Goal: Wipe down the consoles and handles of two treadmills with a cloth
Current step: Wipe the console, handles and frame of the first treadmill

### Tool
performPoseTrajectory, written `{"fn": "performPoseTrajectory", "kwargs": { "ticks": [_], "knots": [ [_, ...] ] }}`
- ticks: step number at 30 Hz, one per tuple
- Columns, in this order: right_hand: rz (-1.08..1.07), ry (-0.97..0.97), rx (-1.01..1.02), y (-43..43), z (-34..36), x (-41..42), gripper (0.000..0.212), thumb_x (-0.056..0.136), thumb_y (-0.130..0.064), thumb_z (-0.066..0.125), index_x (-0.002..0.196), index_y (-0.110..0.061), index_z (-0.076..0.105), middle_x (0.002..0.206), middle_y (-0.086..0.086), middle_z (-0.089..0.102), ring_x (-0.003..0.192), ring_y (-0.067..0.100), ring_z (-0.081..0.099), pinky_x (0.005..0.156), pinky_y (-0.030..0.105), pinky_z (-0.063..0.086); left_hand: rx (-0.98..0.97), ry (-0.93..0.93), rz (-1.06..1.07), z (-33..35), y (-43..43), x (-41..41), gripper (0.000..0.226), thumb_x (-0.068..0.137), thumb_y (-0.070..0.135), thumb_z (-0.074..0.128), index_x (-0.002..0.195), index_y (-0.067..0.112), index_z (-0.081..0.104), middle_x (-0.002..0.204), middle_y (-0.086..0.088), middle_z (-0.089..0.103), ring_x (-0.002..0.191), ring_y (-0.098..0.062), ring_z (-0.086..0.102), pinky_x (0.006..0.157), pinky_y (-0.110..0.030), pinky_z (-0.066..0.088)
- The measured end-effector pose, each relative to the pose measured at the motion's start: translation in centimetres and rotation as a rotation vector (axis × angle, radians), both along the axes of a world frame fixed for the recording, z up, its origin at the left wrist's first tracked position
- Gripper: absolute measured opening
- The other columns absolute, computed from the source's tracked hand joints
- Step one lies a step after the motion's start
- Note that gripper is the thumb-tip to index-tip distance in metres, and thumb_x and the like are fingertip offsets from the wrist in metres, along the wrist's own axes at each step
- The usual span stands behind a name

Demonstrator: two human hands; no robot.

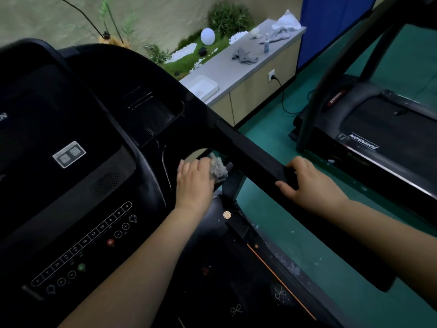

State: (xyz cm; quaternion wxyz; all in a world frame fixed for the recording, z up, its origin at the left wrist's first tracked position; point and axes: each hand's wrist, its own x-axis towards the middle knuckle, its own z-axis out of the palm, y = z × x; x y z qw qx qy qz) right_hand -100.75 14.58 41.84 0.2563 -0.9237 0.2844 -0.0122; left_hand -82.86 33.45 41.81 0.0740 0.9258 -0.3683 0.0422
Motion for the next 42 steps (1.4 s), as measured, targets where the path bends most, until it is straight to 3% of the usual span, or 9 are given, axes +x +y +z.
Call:
{"fn": "performPoseTrajectory", "kwargs": {
  "ticks": [3,5,9,15,18,24,34,37,42],
  "knots": [
    [-0.001,-0.006,-0.006,0.2,0.1,1.4,0.041,0.087,-0.050,0.057,0.110,-0.021,0.040,0.113,0.003,0.047,0.088,0.026,0.055,0.071,0.033,0.043,-0.128,-0.139,0.199,2.2,4.1,0.4,0.053,0.079,0.027,0.070,0.124,0.010,0.047,0.115,-0.011,0.056,0.114,-0.031,0.048,0.111,-0.051,0.028],
    [-0.011,-0.020,-0.021,0.6,-0.2,2.2,0.039,0.087,-0.049,0.056,0.106,-0.019,0.038,0.108,0.003,0.045,0.085,0.027,0.053,0.069,0.033,0.040,-0.120,-0.193,0.292,2.0,7.5,0.7,0.067,0.079,0.036,0.067,0.133,0.006,0.039,0.125,-0.018,0.049,0.122,-0.036,0.042,0.112,-0.054,0.022],
    [-0.029,-0.020,-0.063,1.0,-0.2,2.6,0.037,0.088,-0.050,0.053,0.102,-0.020,0.036,0.105,0.003,0.044,0.075,0.024,0.046,0.065,0.033,0.039,0.116,-0.088,0.263,-1.7,10.8,0.5,0.081,0.089,0.048,0.048,0.150,0.004,0.015,0.154,-0.023,0.018,0.143,-0.037,0.014,0.116,-0.056,0.010],
    [-0.029,-0.011,-0.101,1.1,-0.2,2.5,0.037,0.089,-0.050,0.052,0.103,-0.018,0.038,0.100,0.000,0.041,0.074,0.021,0.040,0.064,0.032,0.036,0.152,-0.133,0.333,-2.0,7.2,4.0,0.080,0.096,0.046,0.032,0.149,0.007,-0.015,0.157,-0.020,-0.015,0.145,-0.031,-0.015,0.117,-0.045,-0.010],
    [-0.027,-0.006,-0.118,1.1,-0.1,2.5,0.037,0.089,-0.050,0.052,0.102,-0.018,0.039,0.098,-0.002,0.039,0.074,0.020,0.040,0.064,0.031,0.035,0.212,-0.165,0.296,-0.9,5.2,7.2,0.077,0.098,0.048,0.022,0.145,0.005,-0.021,0.157,-0.018,-0.015,0.145,-0.029,-0.018,0.117,-0.044,-0.014],
    [-0.008,-0.022,-0.138,0.9,-0.4,2.5,0.035,0.088,-0.050,0.051,0.096,-0.019,0.037,0.096,0.001,0.044,0.080,0.025,0.053,0.063,0.032,0.038,0.258,-0.203,0.124,0.5,-0.2,10.9,0.074,0.100,0.041,0.025,0.146,0.006,-0.021,0.158,-0.020,-0.006,0.146,-0.033,-0.008,0.116,-0.044,-0.014],
    [0.003,-0.017,-0.174,1.0,-0.6,2.7,0.037,0.088,-0.052,0.049,0.097,-0.018,0.038,0.096,0.001,0.043,0.084,0.026,0.053,0.068,0.037,0.046,0.255,-0.104,-0.387,2.6,-6.5,14.5,0.064,0.099,0.041,0.029,0.152,0.026,-0.002,0.161,-0.005,0.000,0.147,-0.016,-0.009,0.119,-0.039,-0.008],
    [0.007,-0.012,-0.184,0.9,-0.8,2.7,0.037,0.087,-0.053,0.048,0.097,-0.019,0.037,0.094,0.000,0.042,0.083,0.025,0.053,0.067,0.035,0.044,0.248,-0.147,-0.344,3.0,-7.0,15.8,0.059,0.099,0.036,0.028,0.152,0.022,0.006,0.161,-0.001,0.003,0.147,-0.015,-0.004,0.119,-0.041,-0.006],
    [0.004,-0.014,-0.183,0.9,-0.8,2.7,0.037,0.088,-0.053,0.049,0.097,-0.019,0.039,0.095,0.000,0.044,0.082,0.024,0.053,0.066,0.034,0.043,0.098,-0.144,0.000,4.9,-9.2,19.8,0.055,0.099,0.035,0.028,0.150,0.018,0.017,0.160,-0.003,0.008,0.148,-0.021,0.000,0.119,-0.043,-0.004]
  ]
}}
